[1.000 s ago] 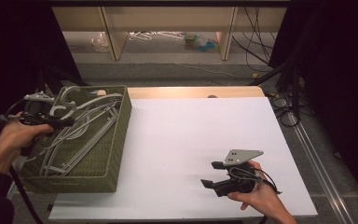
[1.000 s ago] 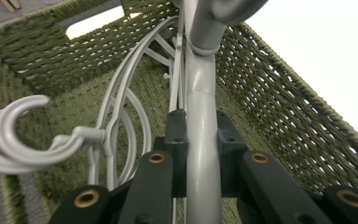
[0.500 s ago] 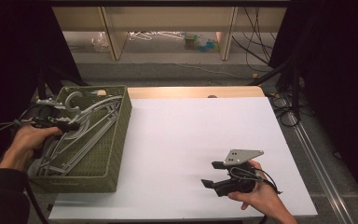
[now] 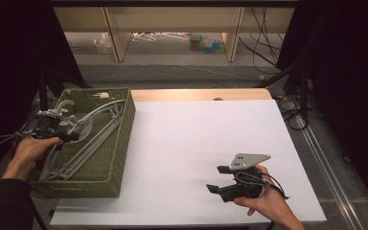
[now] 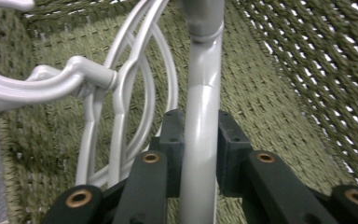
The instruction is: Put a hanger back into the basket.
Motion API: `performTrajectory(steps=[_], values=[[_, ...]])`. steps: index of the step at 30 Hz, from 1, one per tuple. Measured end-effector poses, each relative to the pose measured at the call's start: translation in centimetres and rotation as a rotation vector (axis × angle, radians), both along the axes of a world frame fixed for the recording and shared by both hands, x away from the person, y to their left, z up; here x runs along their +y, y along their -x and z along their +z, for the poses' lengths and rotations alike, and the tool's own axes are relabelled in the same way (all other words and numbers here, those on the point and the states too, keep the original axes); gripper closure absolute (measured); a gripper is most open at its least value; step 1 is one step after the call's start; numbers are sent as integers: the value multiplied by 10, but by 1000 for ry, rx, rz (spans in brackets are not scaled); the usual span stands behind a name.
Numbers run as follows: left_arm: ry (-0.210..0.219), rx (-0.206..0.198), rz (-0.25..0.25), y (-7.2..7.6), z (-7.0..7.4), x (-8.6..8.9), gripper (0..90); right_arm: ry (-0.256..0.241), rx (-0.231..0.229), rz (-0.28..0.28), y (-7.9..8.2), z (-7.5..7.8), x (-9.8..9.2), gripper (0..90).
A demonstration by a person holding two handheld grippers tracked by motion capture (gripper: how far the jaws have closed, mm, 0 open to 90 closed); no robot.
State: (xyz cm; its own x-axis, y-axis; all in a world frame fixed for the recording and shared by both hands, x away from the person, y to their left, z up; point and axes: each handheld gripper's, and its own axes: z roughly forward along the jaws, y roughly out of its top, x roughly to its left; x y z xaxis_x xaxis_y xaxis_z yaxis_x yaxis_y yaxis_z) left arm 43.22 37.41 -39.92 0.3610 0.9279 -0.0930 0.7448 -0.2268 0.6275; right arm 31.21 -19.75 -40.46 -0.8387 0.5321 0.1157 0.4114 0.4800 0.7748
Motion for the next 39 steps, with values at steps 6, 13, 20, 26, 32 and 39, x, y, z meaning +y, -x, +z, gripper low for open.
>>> performTrajectory(steps=[6, 13, 20, 26, 32, 39], values=[[-2, 7, 43, -2, -1, 2, 704, 2, 2, 1, 0, 0, 0, 289], [-48, 10, 71, -4, -3, 2, 651, 1, 6, 1, 0, -1, 1, 289], [-82, 12, 96, -6, -4, 3, 594, 2, 3, 2, 0, -1, 1, 289], [-99, 21, 113, -6, -4, 5, 565, 3, 5, 2, 0, -1, 1, 289], [-140, 16, 174, -6, -4, 7, 458, 3, 4, 1, 0, -1, 1, 289], [-79, -61, 178, 3, 9, 2, 349, 1, 0, -10, -1, -2, 0, 283]])
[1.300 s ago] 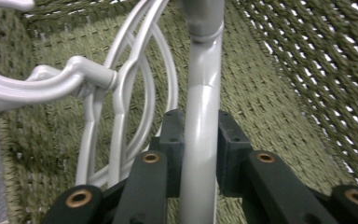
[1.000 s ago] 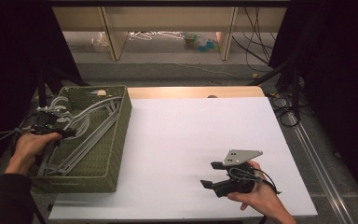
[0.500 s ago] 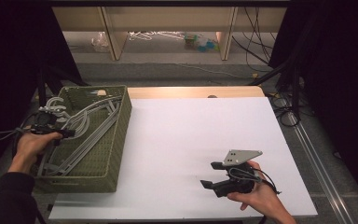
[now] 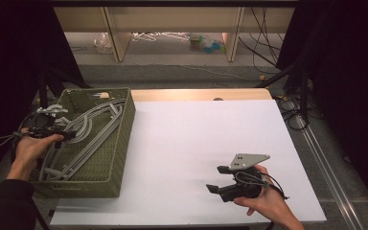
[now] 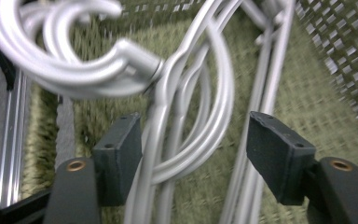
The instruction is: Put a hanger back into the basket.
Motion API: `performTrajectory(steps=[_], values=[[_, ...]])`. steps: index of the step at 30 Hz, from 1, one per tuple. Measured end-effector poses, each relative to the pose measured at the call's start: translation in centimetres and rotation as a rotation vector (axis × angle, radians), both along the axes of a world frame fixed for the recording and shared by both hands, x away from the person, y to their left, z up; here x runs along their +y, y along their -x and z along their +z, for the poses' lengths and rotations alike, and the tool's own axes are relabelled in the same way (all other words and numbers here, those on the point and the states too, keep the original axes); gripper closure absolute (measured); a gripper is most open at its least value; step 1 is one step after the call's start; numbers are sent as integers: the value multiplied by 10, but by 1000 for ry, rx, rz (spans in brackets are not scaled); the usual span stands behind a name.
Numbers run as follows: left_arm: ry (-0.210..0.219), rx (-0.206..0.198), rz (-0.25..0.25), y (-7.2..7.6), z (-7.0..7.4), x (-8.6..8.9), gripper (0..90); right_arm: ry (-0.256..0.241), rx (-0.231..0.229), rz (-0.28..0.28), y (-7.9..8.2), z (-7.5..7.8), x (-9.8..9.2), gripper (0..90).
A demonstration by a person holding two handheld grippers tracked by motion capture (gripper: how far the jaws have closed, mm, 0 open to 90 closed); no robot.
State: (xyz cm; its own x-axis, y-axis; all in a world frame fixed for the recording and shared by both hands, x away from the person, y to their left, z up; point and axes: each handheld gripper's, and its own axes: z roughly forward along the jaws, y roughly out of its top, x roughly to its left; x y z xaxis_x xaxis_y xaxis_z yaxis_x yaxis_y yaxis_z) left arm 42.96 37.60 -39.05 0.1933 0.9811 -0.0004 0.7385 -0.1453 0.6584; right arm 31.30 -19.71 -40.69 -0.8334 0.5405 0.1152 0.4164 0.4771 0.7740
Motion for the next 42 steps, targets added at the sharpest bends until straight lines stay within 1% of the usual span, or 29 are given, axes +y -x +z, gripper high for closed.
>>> performTrajectory(steps=[2, 3, 5, 6, 8, 9, 10, 11, 13, 14, 18, 20, 22, 23, 24, 26, 28, 30, 31, 34, 36, 37, 38, 39, 41, 42], values=[[24, -26, -3, 4, 5, -4, 325, -1, -4, -3, 0, 0, 0, 273], [48, -53, -10, 7, 7, -7, 314, -1, -5, -3, 0, 0, 0, 264], [55, -65, -52, 14, 13, -10, 303, -2, -2, -4, -1, 0, 0, 262], [69, -79, -55, 16, 15, -12, 293, -3, 1, -10, -1, 0, -1, 259], [101, -114, -86, 23, 18, -18, 280, -5, -1, -14, -1, 0, -1, 249], [113, -130, -91, 27, 18, -21, 270, -8, -7, -14, -2, -1, -1, 246], [147, -160, -72, 29, 18, -26, 266, -9, -8, -16, -2, -2, -1, 236], [154, -172, -82, 32, 18, -29, 257, -11, -7, -22, -2, -2, -1, 218], [176, -200, -82, 39, 18, -36, 219, -16, -16, -26, -3, -3, -1, 209], [185, -204, -94, 42, 18, -38, 210, -19, -14, -31, -3, -3, -1, 208], [195, -242, -127, 52, 18, -51, 200, -29, -31, -35, -4, -5, -2, 198], [208, -253, -147, 57, 20, -58, 193, -38, -31, -38, -5, -5, -2, 194], [240, -271, -162, 62, 20, -66, 189, -42, -35, -36, -5, -6, -3, 192], [261, -275, -170, 64, 21, -71, 189, -45, -39, -39, -6, -6, -3, 192], [270, -276, -185, 66, 21, -75, 189, -47, -38, -41, -6, -6, -3, 192], [264, -281, -212, 69, 20, -85, 189, -49, -39, -46, -6, -6, -3, 192], [246, -287, -244, 73, 20, -98, 189, -52, -43, -46, -5, -7, -3, 192], [245, -288, -272, 78, 19, -110, 189, -53, -45, -47, -5, -7, -3, 192], [254, -287, -282, 81, 18, -115, 189, -54, -46, -48, -5, -7, -3, 192], [260, -296, -330, 88, 16, -130, 189, -54, -43, -57, -5, -7, -2, 192], [264, -320, -326, 93, 14, -139, 190, -60, -38, -51, -5, -8, -1, 191], [266, -323, -340, 94, 13, -141, 193, -55, -48, -56, -5, -8, -1, 191], [274, -316, -356, 96, 11, -145, 192, -53, -55, -57, -5, -8, -1, 190], [286, -318, -349, 98, 10, -148, 192, -52, -49, -60, -5, -8, 0, 190], [282, -324, -380, 100, 8, -152, 193, -52, -42, -52, -4, -9, 1, 190], [293, -324, -376, 101, 7, -155, 192, -52, -44, -49, -4, -10, 1, 190]])
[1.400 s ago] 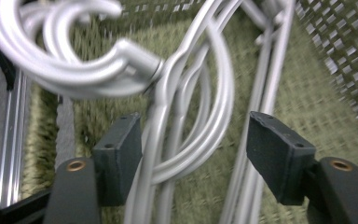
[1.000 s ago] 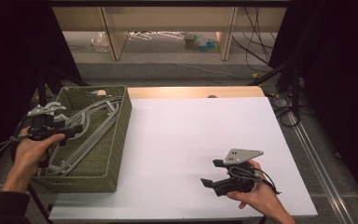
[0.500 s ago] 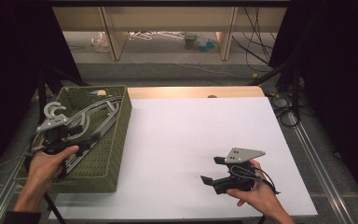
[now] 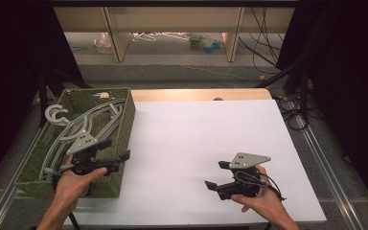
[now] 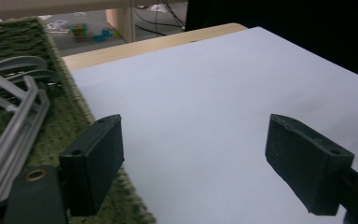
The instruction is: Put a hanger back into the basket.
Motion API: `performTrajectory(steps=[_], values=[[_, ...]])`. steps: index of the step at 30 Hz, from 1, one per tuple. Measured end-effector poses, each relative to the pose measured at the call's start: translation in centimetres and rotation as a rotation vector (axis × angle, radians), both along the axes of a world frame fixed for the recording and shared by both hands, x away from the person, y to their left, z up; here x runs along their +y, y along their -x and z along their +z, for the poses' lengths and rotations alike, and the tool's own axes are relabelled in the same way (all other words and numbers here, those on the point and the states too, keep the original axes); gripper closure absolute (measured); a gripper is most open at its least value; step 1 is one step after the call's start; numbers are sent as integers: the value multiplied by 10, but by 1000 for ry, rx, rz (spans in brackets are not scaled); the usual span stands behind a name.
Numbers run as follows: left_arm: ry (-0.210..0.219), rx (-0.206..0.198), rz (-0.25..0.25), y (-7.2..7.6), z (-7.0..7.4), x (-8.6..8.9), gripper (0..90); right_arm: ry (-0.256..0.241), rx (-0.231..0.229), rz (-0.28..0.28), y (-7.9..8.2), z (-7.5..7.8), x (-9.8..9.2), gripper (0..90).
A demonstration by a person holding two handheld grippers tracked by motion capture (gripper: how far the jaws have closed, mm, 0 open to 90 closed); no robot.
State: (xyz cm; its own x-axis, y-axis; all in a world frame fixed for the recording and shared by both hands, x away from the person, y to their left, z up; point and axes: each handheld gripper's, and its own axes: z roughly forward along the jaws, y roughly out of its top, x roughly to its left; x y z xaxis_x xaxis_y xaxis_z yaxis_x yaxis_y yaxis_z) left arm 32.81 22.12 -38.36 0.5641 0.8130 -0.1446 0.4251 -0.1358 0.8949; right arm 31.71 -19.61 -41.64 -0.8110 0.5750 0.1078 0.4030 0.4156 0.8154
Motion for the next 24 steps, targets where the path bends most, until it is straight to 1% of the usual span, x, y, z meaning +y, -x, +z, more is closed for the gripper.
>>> performTrajectory(steps=[1, 2, 5, 7, 8, 11, 12, 13, 14, 16, 17, 18, 19, 20, 21, 22, 23, 24], values=[[-13, -5, -13, 1, 0, -1, 192, 0, 0, 0, 0, 0, 0, 189], [-8, 0, -8, 3, -1, -4, 192, -1, -2, -1, 0, 0, 0, 189], [9, -12, -26, 7, -3, -11, 192, -3, -4, -8, 0, 0, -1, 188], [4, -26, -48, 11, -4, -15, 192, -7, -12, -9, 1, 0, -1, 188], [8, -23, -48, 13, -5, -19, 192, -9, -10, -13, 1, 0, -2, 188], [-13, -43, -83, 20, -8, -26, 192, -16, -17, -22, 2, 0, -2, 187], [-6, -40, -90, 22, -10, -29, 192, -20, -21, -23, 3, -1, -2, 187], [-10, -39, -95, 25, -11, -31, 192, -18, -21, -19, 4, -1, -2, 186], [-6, -44, -100, 27, -12, -33, 192, -20, -20, -19, 5, -1, -2, 185], [-18, -52, -108, 32, -12, -34, 192, -24, -22, -20, 7, -2, -3, 185], [-31, -71, -118, 34, -13, -35, 191, -24, -20, -17, 8, -3, -4, 185], [-25, -68, -114, 36, -14, -35, 191, -25, -30, -25, 9, -4, -5, 184], [-21, -70, -116, 38, -15, -35, 192, -30, -22, -21, 10, -5, -5, 184], [-18, -80, -124, 40, -17, -35, 192, -31, -28, -29, 12, -5, -6, 183], [-11, -80, -118, 43, -18, -35, 192, -35, -25, -27, 13, -6, -7, 183], [-15, -91, -115, 45, -19, -35, 192, -39, -29, -35, 15, -7, -7, 182], [-19, -99, -131, 47, -20, -35, 192, -42, -29, -36, 16, -8, -8, 182], [-5, -101, -128, 51, -22, -36, 191, -45, -32, -38, 17, -8, -8, 182]])
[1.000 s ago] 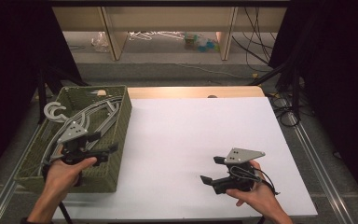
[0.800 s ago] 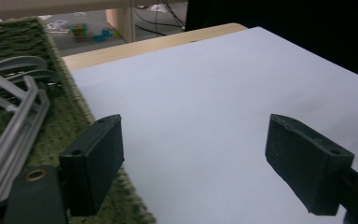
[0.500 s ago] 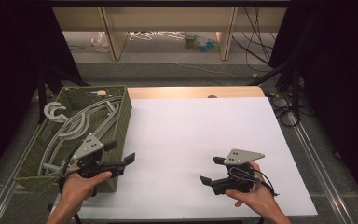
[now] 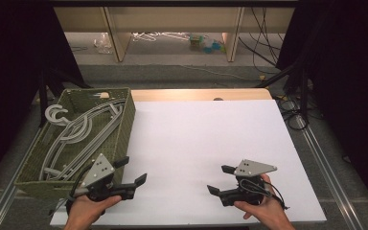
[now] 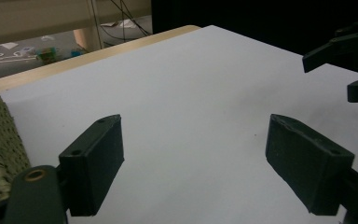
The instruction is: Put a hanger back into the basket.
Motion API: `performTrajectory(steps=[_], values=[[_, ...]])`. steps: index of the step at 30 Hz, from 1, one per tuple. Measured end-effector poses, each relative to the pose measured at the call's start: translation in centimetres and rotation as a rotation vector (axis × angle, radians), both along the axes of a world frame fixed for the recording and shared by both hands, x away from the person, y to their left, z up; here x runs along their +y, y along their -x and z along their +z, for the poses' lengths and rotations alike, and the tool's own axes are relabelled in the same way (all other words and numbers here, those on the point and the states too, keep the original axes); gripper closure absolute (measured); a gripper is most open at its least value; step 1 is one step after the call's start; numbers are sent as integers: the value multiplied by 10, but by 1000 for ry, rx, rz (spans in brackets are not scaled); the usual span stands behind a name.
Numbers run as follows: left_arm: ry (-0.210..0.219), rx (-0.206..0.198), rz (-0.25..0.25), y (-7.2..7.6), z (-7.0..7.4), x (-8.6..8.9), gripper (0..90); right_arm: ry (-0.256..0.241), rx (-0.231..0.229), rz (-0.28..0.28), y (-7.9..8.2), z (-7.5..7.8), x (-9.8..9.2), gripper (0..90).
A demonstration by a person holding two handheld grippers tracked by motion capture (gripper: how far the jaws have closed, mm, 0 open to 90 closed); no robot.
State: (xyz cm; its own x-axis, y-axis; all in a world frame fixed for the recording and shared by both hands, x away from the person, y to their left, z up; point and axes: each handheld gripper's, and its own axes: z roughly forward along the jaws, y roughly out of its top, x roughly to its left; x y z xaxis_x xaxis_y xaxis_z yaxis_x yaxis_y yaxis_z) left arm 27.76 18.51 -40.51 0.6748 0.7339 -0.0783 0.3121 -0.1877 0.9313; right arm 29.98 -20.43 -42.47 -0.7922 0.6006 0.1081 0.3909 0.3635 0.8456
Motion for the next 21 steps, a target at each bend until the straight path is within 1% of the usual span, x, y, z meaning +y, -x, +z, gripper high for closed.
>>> performTrajectory(steps=[1, 2, 3, 4, 5, 6, 8, 9, 10, 11, 12, 14, 15, 16, 17, 19, 21], values=[[3, -5, -4, 3, -1, 0, 192, -7, 0, -3, 2, -1, -1, 182], [-3, -22, -12, 5, -2, 0, 191, -11, -3, -8, 4, -2, -1, 181], [4, -25, -13, 7, -3, 0, 191, -11, -7, -8, 6, -3, -2, 180], [16, -18, -6, 9, -5, 0, 191, -14, -13, -17, 7, -4, -3, 176], [22, -17, -11, 11, -8, 1, 191, -19, -8, -17, 9, -5, -4, 174], [12, -27, -21, 12, -10, 2, 190, -18, -8, -22, 11, -5, -5, 174], [5, -20, -16, 15, -15, 1, 189, -18, -18, -31, 15, -6, -6, 173], [2, -10, -23, 17, -16, 2, 189, -19, -13, -31, 17, -7, -7, 173], [23, 4, -20, 19, -18, 1, 188, -22, -18, -37, 18, -7, -8, 173], [11, -7, -28, 19, -19, 1, 188, -29, -22, -42, 19, -8, -9, 173], [4, -10, -25, 20, -19, 1, 188, -29, -11, -43, 21, -8, -11, 173], [-9, -25, -20, 21, -19, 1, 188, -44, -10, -47, 24, -9, -12, 172], [13, -16, -8, 22, -20, 0, 188, -39, -7, -51, 26, -8, -13, 172], [6, -31, -14, 21, -19, 1, 188, -47, -14, -59, 27, -9, -14, 172], [6, -34, -16, 21, -19, 1, 188, -58, -11, -63, 29, -9, -15, 172], [5, -34, -14, 20, -19, 2, 186, -46, -15, -72, 31, -9, -17, 172], [9, -33, -14, 20, -20, 3, 186, -56, -22, -74, 31, -9, -18, 171]])
